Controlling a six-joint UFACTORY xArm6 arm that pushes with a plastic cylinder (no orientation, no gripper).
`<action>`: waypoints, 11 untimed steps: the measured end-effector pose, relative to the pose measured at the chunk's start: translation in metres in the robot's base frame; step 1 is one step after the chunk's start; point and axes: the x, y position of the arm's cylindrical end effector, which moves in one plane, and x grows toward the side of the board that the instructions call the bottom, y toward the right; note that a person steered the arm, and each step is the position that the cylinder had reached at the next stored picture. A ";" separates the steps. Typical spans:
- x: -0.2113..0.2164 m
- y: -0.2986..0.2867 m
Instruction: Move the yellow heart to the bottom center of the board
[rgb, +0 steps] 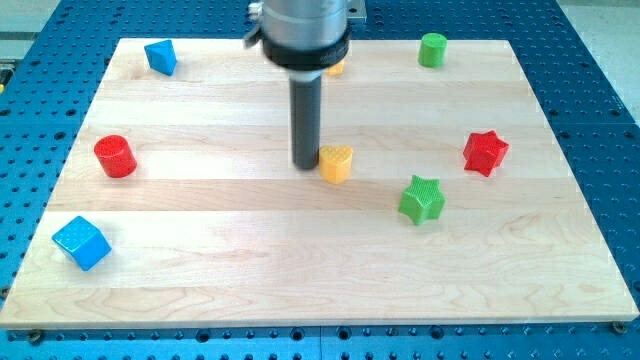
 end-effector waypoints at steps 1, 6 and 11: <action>0.045 -0.007; 0.002 0.059; 0.076 -0.019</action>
